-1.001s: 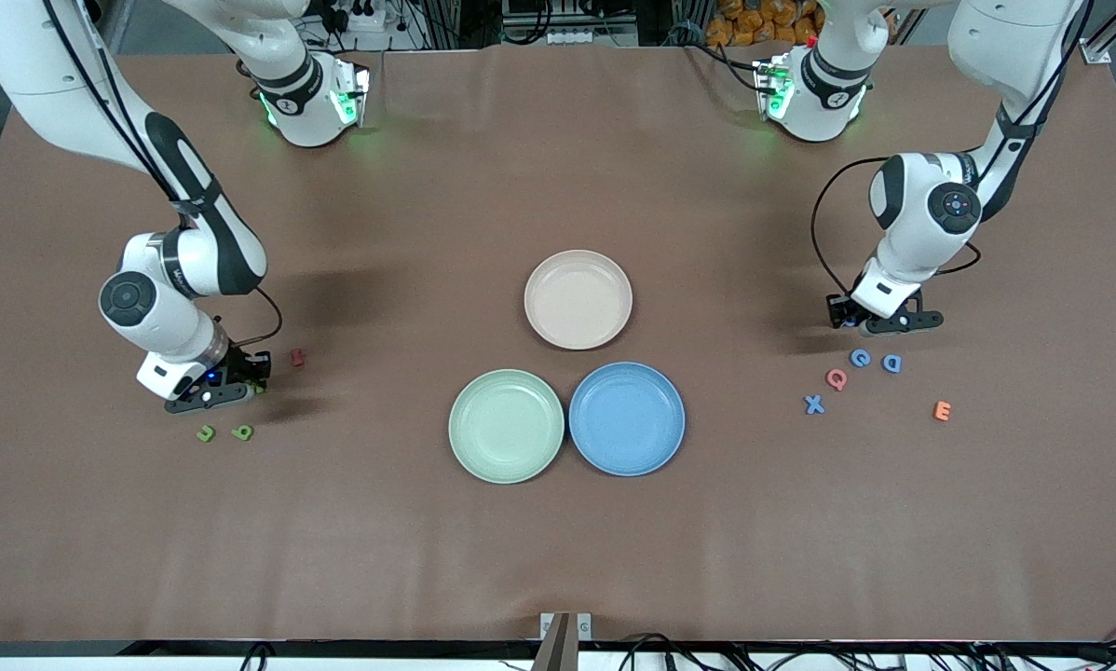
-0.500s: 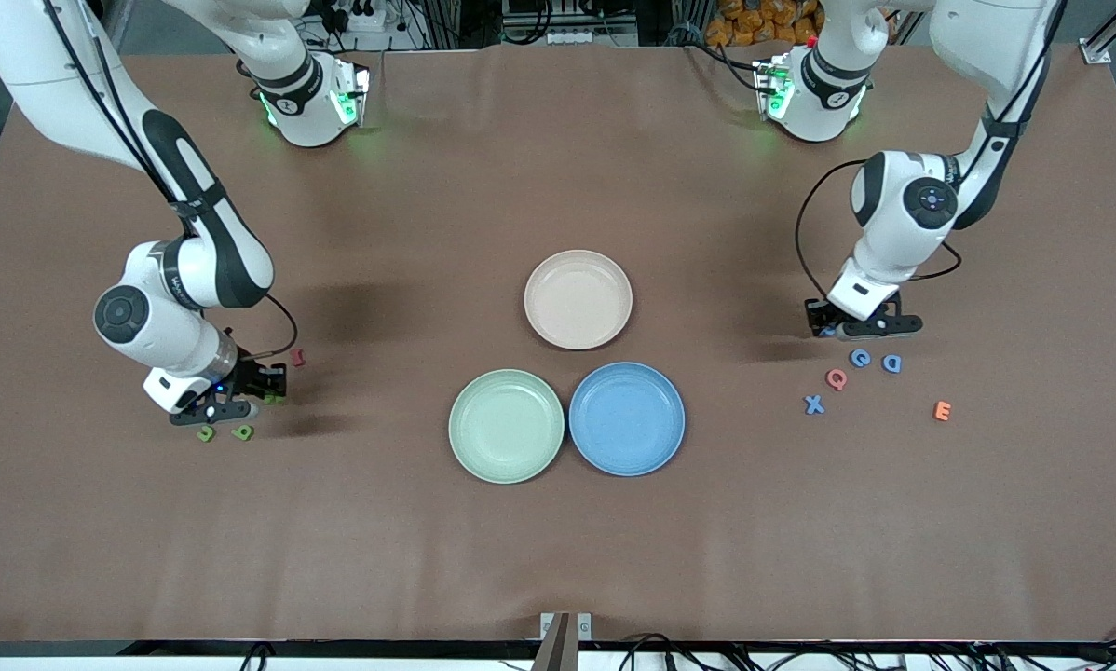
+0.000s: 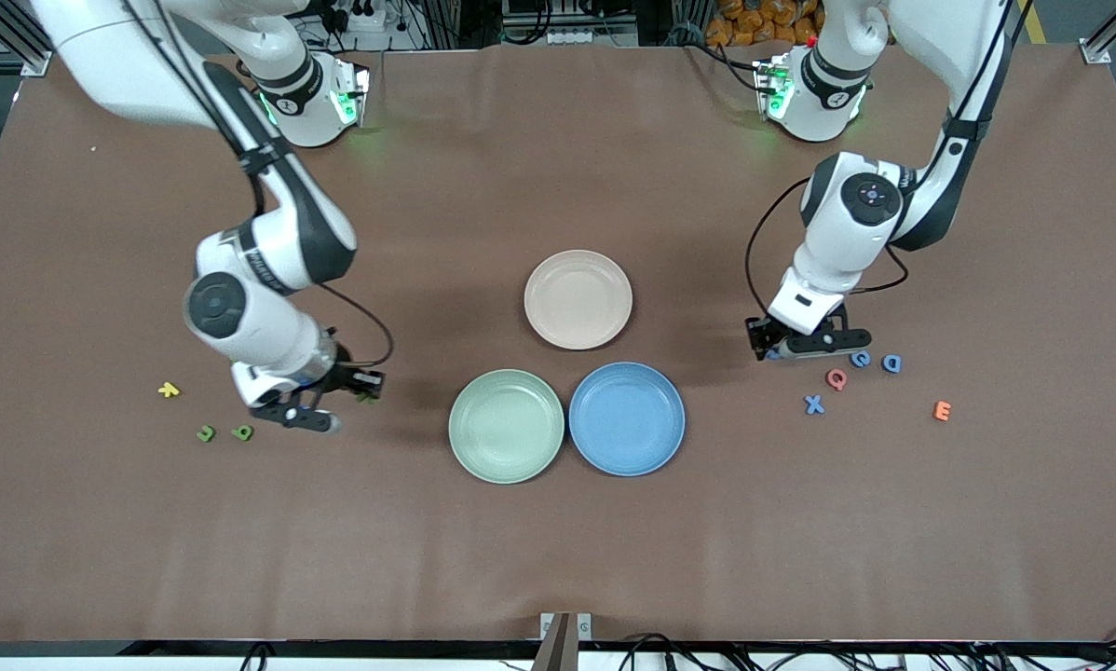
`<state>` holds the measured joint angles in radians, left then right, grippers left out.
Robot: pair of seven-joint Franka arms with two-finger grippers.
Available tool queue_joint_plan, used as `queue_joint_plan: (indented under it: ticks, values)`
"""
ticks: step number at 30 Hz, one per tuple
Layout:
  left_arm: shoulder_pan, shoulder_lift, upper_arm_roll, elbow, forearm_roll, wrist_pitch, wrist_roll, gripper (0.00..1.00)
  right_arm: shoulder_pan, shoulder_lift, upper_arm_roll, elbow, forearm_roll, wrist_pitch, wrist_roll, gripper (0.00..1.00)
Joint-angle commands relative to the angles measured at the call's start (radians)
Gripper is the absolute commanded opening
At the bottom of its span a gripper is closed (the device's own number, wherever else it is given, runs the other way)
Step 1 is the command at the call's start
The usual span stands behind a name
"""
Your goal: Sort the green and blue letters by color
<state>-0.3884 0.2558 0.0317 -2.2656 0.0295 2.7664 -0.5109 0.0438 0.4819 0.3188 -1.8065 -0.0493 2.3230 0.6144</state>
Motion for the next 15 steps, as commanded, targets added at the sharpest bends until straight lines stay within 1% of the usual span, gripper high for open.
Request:
queue_joint_plan:
  ticks: [1,8,11,15]
  values:
    - [-0.075,0.129,0.011,0.19,0.023,-0.059,-0.135,0.11,0.091,0.053,0.0,0.078,0.016,-0.005,0.194,0.0]
    - [-0.147,0.229,0.011,0.305,0.061,-0.06,-0.294,0.11,0.194,0.122,0.002,0.18,0.0,-0.007,0.395,0.0]
    - [-0.171,0.289,0.011,0.369,0.069,-0.062,-0.346,0.11,0.208,0.152,0.002,0.217,-0.003,-0.007,0.439,0.0]
    - [-0.188,0.361,0.013,0.454,0.113,-0.074,-0.423,0.11,0.223,0.191,-0.001,0.272,-0.004,-0.002,0.476,0.0]
